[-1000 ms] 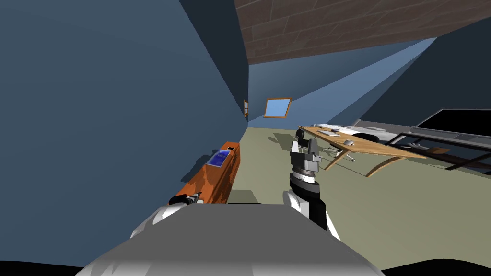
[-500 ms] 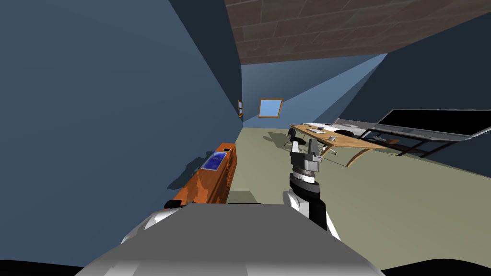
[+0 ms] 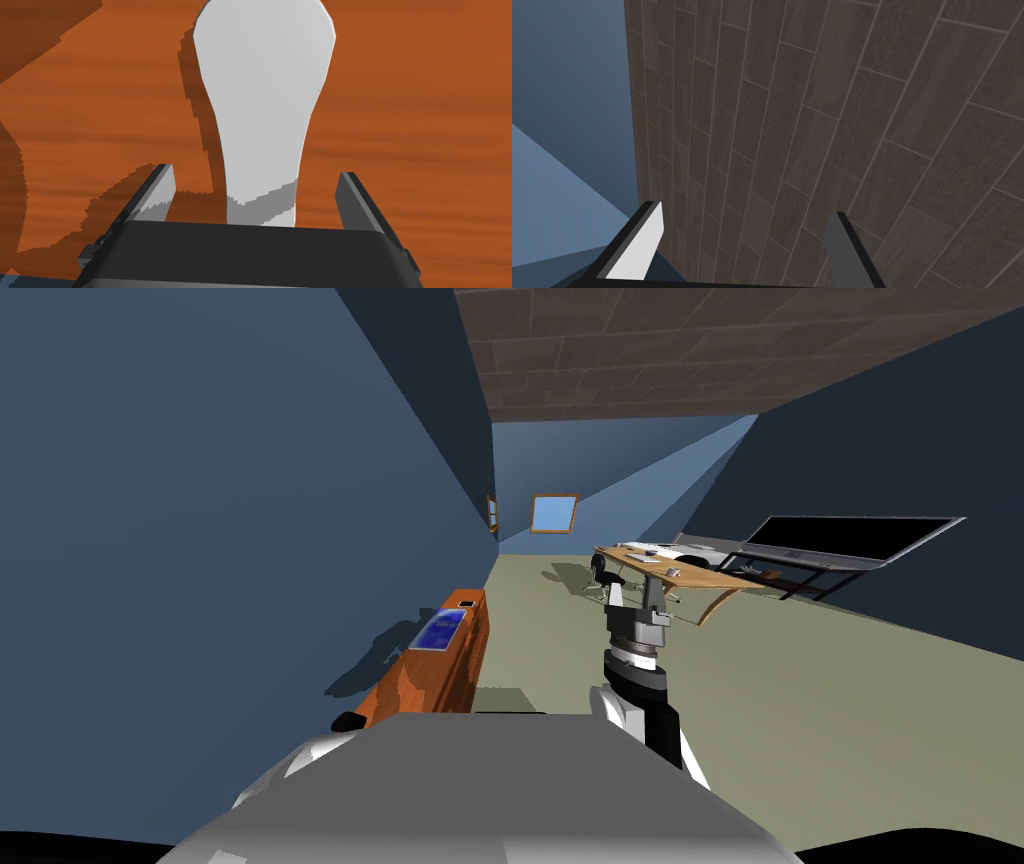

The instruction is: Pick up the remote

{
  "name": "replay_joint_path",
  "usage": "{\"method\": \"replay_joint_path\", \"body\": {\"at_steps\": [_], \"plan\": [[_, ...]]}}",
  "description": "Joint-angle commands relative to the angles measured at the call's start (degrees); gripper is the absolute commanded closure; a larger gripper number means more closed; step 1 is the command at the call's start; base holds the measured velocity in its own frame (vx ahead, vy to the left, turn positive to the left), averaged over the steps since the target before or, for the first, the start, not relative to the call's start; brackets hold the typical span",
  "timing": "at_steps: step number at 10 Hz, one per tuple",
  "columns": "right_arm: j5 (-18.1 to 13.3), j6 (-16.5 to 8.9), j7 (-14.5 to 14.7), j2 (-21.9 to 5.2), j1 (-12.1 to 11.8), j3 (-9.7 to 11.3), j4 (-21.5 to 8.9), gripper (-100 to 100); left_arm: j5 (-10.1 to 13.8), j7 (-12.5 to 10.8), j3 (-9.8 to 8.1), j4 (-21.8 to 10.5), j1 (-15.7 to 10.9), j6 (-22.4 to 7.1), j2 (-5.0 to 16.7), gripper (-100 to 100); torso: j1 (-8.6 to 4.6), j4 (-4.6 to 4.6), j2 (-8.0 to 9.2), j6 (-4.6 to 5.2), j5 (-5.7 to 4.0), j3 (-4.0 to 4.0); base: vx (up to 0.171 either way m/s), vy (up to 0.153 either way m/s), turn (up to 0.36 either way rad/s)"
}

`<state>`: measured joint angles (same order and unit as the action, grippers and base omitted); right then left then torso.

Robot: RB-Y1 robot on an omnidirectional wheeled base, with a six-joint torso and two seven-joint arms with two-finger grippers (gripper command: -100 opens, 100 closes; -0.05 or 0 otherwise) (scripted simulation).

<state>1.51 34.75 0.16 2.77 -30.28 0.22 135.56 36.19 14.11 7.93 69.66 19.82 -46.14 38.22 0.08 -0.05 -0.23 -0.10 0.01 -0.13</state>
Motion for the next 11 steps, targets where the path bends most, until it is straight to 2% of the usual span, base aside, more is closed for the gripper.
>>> {"method": "replay_joint_path", "body": {"at_steps": [1, 2, 3, 6, 7, 8, 11], "plan": [[0.00, 0.00, 0.00, 0.00, 0.00, 0.00, 0.00, 0, 0.00, 0.00, 0.00, 0.00, 0.00, 0.00, 0.00, -100, 0.00, 0.00, 0.00, 0.00, 0.00, 0.00, 0.017, 0.017, -0.023], [0.00, 0.00, 0.00, 0.00, 0.00, 0.00, 0.00, 0, 0.09, 0.11, 0.00, -0.09, 0.01, -0.16, 0.07, 0, -0.07, 0.01, 0.06, -0.02, -0.01, 0.03, 0.000, 0.000, 0.000], [0.00, 0.00, 0.00, 0.00, 0.00, 0.00, 0.00, 0, -0.80, 0.04, 0.21, -1.69, -0.49, 0.99, -1.16, -100, -0.12, 0.02, 0.11, -0.02, -0.02, 0.06, 0.004, 0.030, -0.031], [0.00, 0.00, 0.00, 0.00, 0.00, 0.00, 0.00, 0, -2.55, -0.06, 0.63, -4.93, -1.46, 3.25, -3.60, -100, 0.06, 0.03, 0.15, -0.01, 0.02, 0.09, -0.002, 0.052, -0.038], [0.00, 0.00, 0.00, 0.00, 0.00, 0.00, 0.00, 0, -2.49, -0.31, 0.57, -4.02, -1.17, 2.65, -3.25, -100, 0.00, 0.03, 0.14, -0.02, 0.01, 0.08, 0.002, 0.014, -0.006], [0.00, 0.00, 0.00, 0.00, 0.00, 0.00, 0.00, 0, -2.56, -0.32, 0.59, -4.13, -1.19, 2.80, -3.32, 100, -0.07, 0.03, 0.14, -0.02, -0.01, 0.08, 0.000, 0.000, 0.000], [0.00, 0.00, 0.00, 0.00, 0.00, 0.00, 0.00, 0, -2.54, -0.35, 0.59, -4.16, -1.13, 2.74, -3.32, 100, -0.12, 0.05, 0.13, 0.02, -0.01, 0.09, 0.000, 0.000, 0.000]]}}
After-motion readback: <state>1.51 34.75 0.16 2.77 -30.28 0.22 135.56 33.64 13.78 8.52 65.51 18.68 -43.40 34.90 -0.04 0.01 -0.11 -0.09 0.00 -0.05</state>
